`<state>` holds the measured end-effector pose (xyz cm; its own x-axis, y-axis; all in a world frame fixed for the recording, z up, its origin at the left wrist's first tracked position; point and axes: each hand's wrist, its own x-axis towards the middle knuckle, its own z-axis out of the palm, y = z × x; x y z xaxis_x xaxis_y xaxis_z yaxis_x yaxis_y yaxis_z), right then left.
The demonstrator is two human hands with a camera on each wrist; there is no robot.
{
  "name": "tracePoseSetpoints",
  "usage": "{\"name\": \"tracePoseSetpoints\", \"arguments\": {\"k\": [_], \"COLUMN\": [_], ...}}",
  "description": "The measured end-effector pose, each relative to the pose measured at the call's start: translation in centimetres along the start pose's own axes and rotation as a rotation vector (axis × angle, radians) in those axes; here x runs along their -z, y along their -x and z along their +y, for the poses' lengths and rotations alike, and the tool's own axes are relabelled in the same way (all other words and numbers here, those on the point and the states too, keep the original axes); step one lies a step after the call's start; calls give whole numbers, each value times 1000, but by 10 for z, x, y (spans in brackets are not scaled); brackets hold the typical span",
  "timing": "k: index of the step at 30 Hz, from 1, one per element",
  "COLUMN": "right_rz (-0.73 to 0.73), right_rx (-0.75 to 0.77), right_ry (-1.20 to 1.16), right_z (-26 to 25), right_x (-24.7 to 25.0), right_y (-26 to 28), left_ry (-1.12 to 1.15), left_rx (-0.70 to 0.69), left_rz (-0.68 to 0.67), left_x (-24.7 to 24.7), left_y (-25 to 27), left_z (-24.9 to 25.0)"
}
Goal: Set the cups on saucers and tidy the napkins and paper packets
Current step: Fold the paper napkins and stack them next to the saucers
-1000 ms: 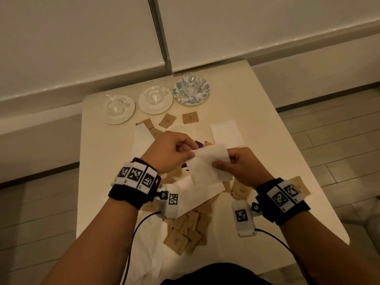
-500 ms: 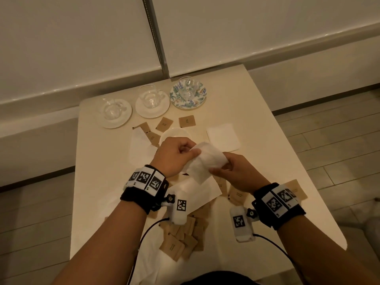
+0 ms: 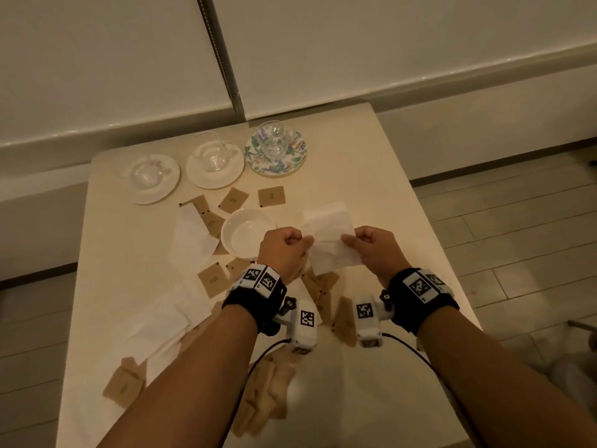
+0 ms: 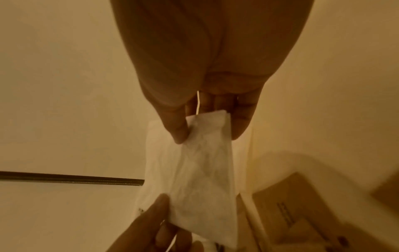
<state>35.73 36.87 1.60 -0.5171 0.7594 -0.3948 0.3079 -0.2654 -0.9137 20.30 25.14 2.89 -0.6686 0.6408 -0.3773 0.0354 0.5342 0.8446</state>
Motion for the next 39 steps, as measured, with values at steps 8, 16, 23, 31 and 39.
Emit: {"name": "tracePoseSetpoints", "arguments": {"k": [8, 16, 23, 31, 39], "right_rz": [81, 97, 76, 182, -293], "right_rx": [-55, -1, 26, 135, 508], "right_ry": [277, 448, 555, 662, 1241], "right_z": [19, 26, 28, 23, 16], "right_x": [14, 3, -3, -2, -13], "right_y": [-51, -78, -86, -80, -85], "left_ry": [-44, -113, -160, -255, -639], "left_rx": [131, 153, 157, -67, -50], "left_rz": [44, 162, 198, 226, -251], "left_x": [-36, -47, -52, -54, -66], "left_y": [-42, -70, -75, -57, -55], "left_z": [-1, -7, -16, -1, -1]}}
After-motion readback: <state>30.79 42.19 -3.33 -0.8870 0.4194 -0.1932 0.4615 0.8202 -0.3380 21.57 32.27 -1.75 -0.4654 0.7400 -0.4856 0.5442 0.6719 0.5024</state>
